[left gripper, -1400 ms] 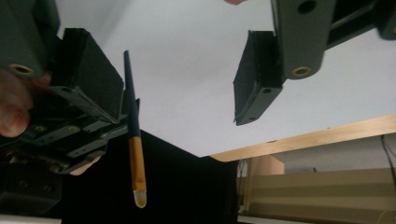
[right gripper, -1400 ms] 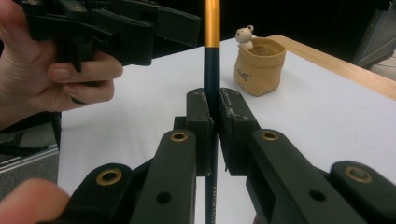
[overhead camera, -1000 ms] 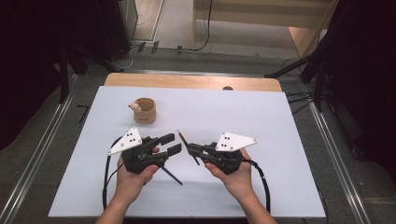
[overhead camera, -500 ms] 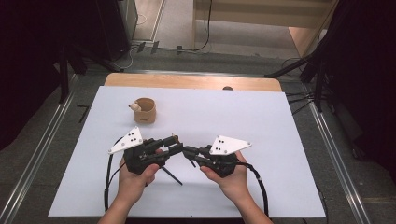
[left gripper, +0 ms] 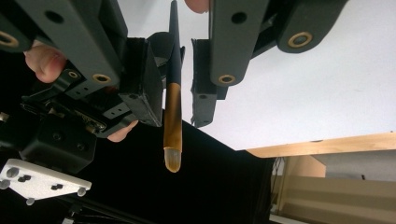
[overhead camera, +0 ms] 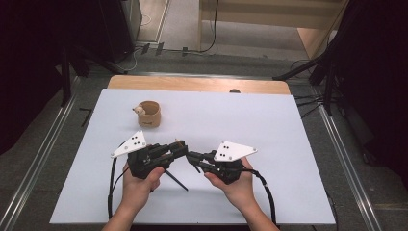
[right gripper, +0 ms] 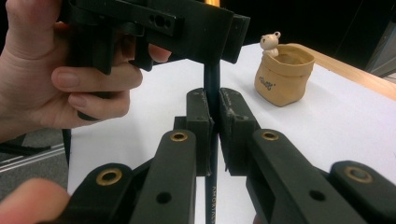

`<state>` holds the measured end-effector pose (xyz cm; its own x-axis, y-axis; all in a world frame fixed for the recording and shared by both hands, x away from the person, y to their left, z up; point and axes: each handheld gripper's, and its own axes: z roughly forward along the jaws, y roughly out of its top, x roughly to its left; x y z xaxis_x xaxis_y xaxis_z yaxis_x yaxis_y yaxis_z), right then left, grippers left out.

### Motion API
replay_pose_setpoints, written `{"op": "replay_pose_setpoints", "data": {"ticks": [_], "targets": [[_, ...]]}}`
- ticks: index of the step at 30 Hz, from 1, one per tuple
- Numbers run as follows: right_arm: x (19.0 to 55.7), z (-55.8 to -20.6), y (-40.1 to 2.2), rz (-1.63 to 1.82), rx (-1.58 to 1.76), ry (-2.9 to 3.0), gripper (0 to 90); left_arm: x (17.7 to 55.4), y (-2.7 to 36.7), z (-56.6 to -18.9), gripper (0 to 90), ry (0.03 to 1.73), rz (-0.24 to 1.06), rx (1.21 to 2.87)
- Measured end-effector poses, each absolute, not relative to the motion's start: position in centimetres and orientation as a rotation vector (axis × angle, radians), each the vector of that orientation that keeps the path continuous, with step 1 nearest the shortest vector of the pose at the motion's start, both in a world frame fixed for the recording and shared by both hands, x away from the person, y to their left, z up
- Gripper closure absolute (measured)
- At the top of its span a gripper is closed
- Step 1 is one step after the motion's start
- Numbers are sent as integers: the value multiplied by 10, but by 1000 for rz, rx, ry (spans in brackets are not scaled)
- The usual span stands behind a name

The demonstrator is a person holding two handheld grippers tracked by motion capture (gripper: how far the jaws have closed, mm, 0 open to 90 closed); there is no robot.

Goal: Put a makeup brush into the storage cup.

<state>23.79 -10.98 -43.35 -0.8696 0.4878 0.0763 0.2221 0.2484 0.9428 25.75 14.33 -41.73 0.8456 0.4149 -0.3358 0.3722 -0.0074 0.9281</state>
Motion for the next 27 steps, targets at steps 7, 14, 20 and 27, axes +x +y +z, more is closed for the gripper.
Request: {"op": "replay_pose_setpoints", "data": {"ticks": [7,14,20,27], "targets": [[238,-434,-109,1664,665,2284,850,258,143,-418,752,636,34,1618],[237,-435,-109,1659,666,2276,849,258,142,-417,845,629,23,1619],[237,-436,-110,1687,688,2234,655,258,143,-416,849,624,33,1617],[239,-436,-121,1726,792,2150,211,259,147,-416,849,630,55,1621]]}}
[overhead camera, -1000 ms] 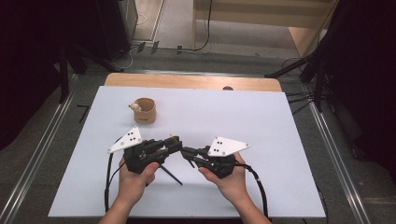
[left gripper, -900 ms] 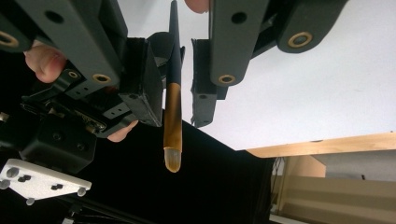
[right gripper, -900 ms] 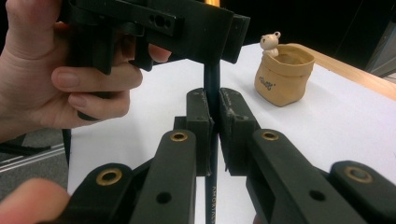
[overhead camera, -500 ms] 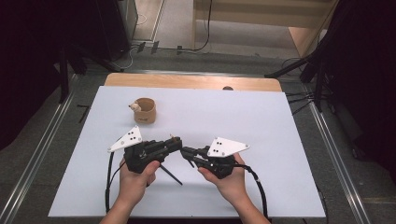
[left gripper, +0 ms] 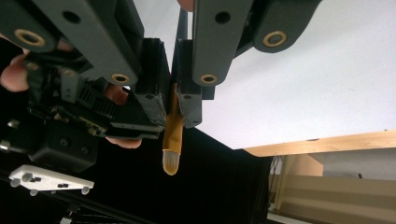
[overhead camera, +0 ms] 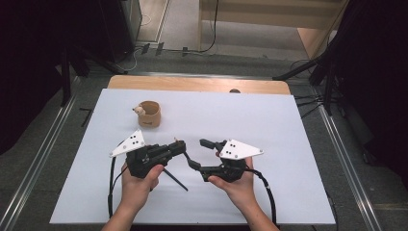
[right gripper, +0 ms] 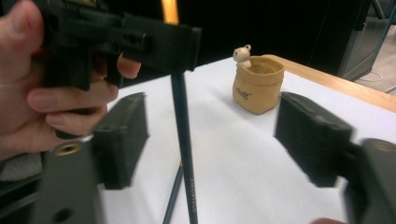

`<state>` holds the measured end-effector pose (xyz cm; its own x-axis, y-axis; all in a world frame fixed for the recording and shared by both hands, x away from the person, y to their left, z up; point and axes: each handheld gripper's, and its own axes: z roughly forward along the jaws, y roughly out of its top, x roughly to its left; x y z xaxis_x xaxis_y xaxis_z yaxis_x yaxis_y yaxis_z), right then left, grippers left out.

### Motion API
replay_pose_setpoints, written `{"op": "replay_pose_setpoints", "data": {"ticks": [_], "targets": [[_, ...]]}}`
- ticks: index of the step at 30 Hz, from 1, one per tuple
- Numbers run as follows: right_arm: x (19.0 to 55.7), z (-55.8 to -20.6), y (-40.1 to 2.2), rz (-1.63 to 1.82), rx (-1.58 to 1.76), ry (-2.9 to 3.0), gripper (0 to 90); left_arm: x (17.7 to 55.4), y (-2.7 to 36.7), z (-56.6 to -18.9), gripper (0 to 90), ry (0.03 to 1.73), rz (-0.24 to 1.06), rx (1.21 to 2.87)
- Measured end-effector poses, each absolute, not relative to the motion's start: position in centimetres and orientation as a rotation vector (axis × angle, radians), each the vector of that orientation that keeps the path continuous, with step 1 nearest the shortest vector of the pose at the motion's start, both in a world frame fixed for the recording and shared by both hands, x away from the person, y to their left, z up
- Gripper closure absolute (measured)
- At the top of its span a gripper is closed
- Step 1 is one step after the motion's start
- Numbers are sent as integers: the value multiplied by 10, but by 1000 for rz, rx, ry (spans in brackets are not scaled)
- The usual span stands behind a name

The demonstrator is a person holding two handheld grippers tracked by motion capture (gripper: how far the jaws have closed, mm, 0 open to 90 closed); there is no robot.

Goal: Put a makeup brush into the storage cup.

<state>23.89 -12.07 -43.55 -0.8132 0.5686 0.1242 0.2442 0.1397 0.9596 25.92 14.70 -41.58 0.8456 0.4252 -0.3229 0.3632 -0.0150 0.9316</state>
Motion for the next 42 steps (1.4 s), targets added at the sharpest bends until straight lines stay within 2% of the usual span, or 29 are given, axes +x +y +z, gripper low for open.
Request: {"op": "replay_pose_setpoints", "data": {"ticks": [1,5,8,27,42], "targets": [[239,-436,-121,1726,792,2150,211,259,148,-416,849,630,58,1623],[237,-434,-134,1674,823,2093,38,260,149,-416,849,638,71,1624],[235,-435,-143,1640,837,2092,11,260,151,-416,850,641,81,1629],[226,-464,-207,1487,967,2007,0,265,162,-414,850,678,125,1612],[200,-479,-266,1432,1008,1951,0,271,171,-411,850,710,187,1616]]}}
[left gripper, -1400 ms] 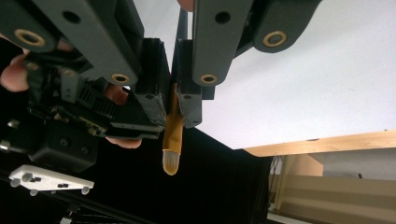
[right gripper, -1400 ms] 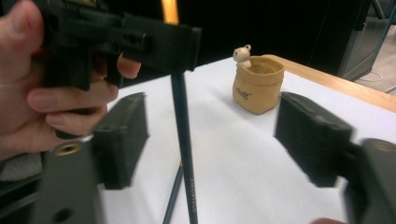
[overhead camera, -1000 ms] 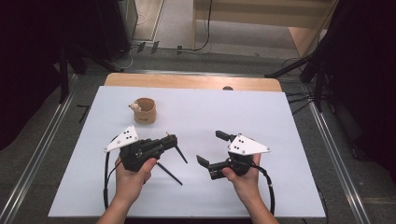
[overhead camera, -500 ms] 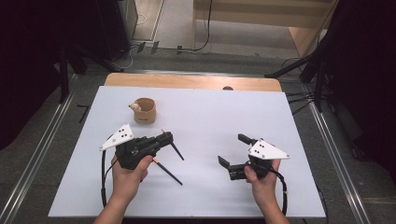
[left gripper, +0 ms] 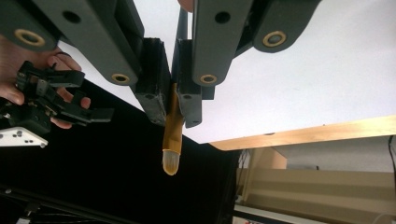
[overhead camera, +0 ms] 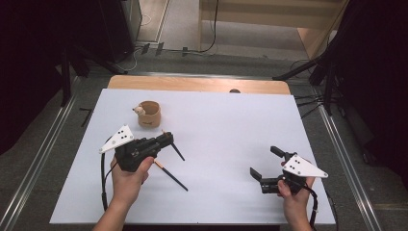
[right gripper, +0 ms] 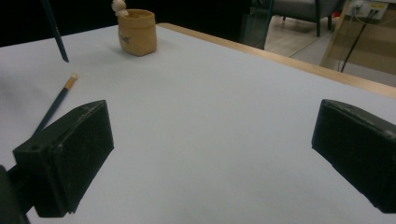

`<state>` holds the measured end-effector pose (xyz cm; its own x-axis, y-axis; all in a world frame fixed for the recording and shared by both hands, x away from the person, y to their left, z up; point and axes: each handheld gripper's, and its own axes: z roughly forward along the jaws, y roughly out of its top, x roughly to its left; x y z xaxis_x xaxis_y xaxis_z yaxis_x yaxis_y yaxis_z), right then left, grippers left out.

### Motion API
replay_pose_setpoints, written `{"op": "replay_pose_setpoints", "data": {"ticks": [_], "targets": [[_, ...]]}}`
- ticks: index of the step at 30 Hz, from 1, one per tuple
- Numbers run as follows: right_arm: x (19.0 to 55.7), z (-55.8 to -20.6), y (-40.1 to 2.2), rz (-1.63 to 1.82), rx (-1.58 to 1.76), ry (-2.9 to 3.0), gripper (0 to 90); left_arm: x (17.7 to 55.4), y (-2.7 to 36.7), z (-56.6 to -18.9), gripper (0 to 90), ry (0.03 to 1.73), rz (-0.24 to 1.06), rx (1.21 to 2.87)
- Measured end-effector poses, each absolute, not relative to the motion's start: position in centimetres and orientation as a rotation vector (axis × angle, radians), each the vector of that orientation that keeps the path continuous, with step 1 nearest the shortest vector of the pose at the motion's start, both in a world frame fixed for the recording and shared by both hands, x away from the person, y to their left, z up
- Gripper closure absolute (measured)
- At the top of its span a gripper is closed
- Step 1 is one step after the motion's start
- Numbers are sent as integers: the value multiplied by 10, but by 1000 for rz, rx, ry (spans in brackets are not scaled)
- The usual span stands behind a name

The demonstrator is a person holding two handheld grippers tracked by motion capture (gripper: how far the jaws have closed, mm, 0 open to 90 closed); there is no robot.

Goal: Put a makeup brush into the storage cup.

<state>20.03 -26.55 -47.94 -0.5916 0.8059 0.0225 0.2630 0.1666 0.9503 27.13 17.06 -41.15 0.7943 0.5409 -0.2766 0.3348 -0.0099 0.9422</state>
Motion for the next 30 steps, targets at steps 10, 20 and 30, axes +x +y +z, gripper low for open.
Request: {"op": "replay_pose_setpoints", "data": {"ticks": [10,20,30], "targets": [[189,-489,-296,1402,1078,1910,0,280,180,-409,850,742,226,1608],[182,-496,-313,1386,1114,1884,0,290,186,-408,850,768,264,1605],[182,-498,-317,1412,1111,1874,0,302,189,-402,850,786,299,1602]]}}
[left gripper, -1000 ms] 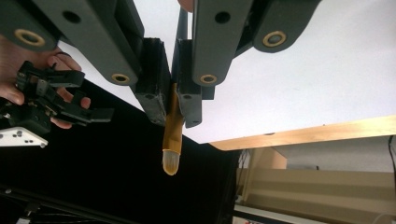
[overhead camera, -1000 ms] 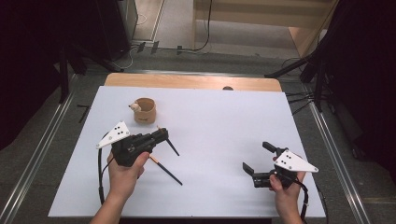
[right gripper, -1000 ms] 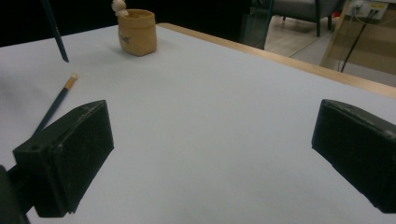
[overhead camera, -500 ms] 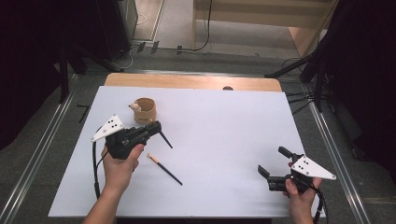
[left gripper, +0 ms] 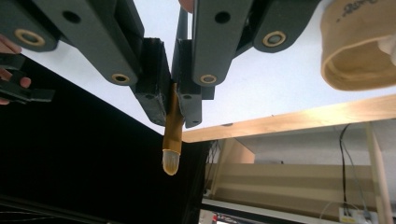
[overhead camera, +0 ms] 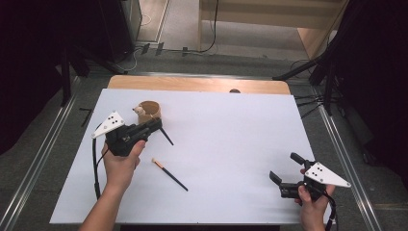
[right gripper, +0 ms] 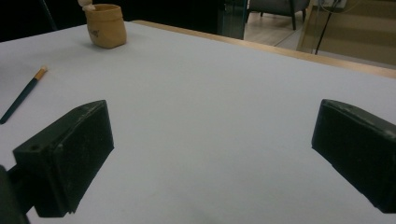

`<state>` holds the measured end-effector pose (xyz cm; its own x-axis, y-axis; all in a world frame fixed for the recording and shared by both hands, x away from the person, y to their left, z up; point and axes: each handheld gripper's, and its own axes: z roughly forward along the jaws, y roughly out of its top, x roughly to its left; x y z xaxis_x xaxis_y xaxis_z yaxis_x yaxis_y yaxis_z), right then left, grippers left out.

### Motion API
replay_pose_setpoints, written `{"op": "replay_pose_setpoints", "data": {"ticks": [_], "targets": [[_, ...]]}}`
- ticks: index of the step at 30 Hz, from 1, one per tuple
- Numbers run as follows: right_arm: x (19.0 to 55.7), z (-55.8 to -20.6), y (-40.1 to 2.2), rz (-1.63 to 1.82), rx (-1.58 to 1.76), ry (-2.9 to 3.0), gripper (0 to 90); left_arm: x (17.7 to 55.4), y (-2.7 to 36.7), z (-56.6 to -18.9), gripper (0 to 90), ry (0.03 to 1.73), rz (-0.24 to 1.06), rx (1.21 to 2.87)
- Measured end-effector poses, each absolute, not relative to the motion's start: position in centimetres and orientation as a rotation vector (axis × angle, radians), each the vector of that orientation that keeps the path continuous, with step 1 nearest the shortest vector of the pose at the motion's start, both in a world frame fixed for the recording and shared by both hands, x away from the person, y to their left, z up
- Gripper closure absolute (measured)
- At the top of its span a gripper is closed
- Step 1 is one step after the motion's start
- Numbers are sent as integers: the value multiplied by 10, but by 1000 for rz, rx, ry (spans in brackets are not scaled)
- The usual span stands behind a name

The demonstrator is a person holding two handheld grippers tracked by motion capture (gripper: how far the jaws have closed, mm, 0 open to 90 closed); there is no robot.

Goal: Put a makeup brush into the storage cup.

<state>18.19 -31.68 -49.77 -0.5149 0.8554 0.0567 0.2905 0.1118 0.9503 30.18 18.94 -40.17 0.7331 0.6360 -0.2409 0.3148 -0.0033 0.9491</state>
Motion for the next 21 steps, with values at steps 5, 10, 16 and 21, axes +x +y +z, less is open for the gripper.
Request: {"op": "replay_pose_setpoints", "data": {"ticks": [5,10,16,21], "targets": [[182,-498,-318,1417,1110,1865,0,306,189,-397,850,784,322,1605],[181,-496,-318,1424,1114,1850,0,312,190,-395,849,796,338,1599],[181,-496,-316,1417,1094,1861,0,320,192,-391,850,810,340,1587],[181,-495,-315,1417,1083,1866,0,325,194,-385,850,819,366,1576]]}}
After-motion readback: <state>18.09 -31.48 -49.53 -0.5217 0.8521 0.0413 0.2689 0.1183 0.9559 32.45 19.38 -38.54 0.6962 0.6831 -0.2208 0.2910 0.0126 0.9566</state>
